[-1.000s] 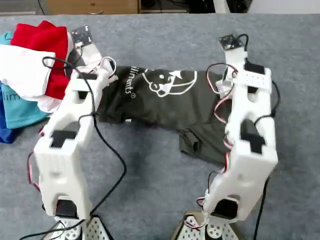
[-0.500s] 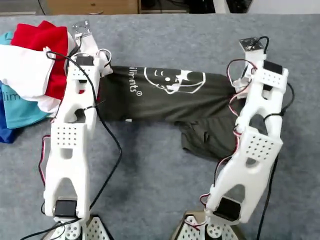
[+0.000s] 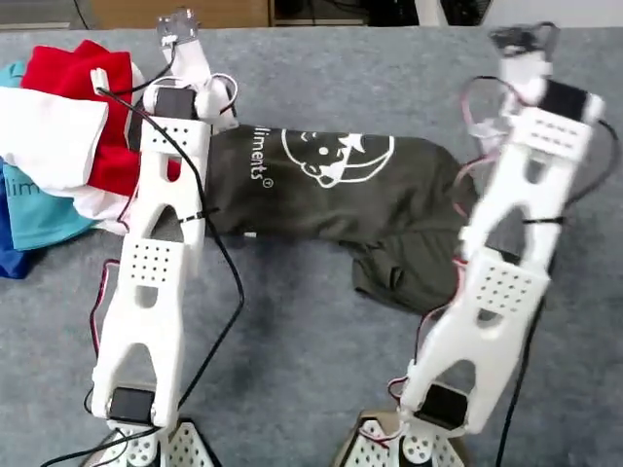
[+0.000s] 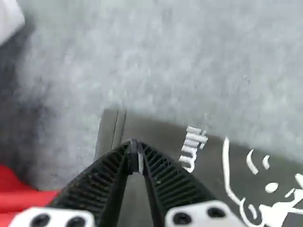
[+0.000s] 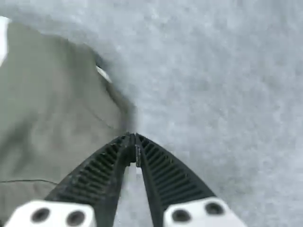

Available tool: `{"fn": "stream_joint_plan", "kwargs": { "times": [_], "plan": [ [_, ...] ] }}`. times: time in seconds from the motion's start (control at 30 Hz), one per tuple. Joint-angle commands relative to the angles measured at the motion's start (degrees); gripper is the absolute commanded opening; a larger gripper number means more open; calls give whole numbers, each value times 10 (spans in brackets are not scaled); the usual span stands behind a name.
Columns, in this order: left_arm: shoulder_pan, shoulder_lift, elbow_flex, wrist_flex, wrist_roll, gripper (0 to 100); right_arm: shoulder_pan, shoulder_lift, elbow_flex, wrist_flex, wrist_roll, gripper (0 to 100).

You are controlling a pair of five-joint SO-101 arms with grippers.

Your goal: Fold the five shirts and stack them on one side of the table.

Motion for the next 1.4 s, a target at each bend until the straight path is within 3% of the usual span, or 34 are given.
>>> {"fn": "stream_joint_plan", "kwargs": {
  "times": [0.0,0.17,0.3,0.57,0.87,1.0,1.17,1.37],
  "plan": [
    [5,5,-18,7,-2,18,-58,10,-30,-17,1,2],
    [0,98,11,-73,-3,18,-29,145,-37,-90,2,2],
    [-33,119,-17,-129,-2,18,17,199,-104,-69,23,2],
    [-33,125,-29,-133,-3,18,34,238,-193,-44,41,2],
    [18,-8,-40,18,-3,18,44,248,-332,2,18,2],
    [12,-46,-41,51,-23,18,42,241,-335,8,18,2],
    [35,-117,-40,162,-39,18,33,185,-335,67,25,2],
    [29,-54,2,169,1,17,50,86,-291,104,48,2]
  ]
}}
